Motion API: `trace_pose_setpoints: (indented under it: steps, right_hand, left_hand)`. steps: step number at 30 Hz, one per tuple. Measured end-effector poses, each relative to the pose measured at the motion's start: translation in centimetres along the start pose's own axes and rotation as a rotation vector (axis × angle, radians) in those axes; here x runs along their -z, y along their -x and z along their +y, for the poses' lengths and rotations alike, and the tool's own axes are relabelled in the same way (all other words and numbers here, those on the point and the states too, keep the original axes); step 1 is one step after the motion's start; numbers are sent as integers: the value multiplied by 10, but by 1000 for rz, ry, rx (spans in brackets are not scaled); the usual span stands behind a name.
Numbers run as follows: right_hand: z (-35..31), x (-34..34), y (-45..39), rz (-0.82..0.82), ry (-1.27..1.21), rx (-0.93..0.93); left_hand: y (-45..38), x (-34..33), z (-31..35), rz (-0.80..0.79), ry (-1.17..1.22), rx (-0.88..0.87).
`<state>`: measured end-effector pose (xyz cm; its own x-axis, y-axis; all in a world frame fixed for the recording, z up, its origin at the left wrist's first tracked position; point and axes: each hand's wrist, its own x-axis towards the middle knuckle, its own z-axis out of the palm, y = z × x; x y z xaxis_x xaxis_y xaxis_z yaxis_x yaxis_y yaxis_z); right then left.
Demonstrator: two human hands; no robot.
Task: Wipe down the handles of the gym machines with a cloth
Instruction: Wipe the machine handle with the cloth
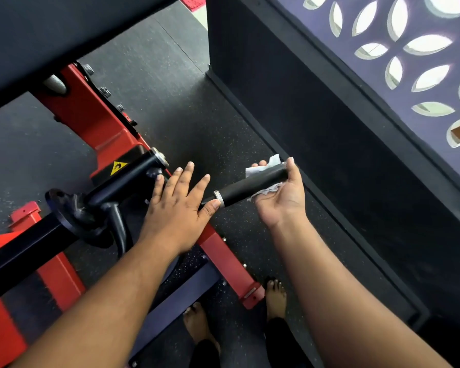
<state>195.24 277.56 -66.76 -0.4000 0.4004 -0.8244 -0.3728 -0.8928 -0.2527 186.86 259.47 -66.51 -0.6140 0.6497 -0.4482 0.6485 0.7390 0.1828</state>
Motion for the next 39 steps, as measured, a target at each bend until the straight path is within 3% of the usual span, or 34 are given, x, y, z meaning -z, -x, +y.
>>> trace_pose_setpoints:
  steps: [8, 15, 22, 28, 34, 39]
  right_hand:
    - [-2, 35, 28, -74, -33, 25]
    - [-5, 5, -6, -32, 32, -53]
    - [-2, 41, 34, -119, 39, -2]
    - [25, 17, 19, -152, 185, -157]
    - [-10, 19, 4, -146, 31, 24]
    - [32, 27, 24, -198, 360, -148]
  left_hand:
    - [0, -1, -1, 24, -9, -1]
    - [0, -3, 4, 52, -11, 34]
    - [-1, -2, 9, 58, -17, 61]
    - [-2, -2, 13, 45, -17, 86]
    - [-3, -5, 11, 55, -43, 74]
    - [-4, -6, 11, 69, -43, 76]
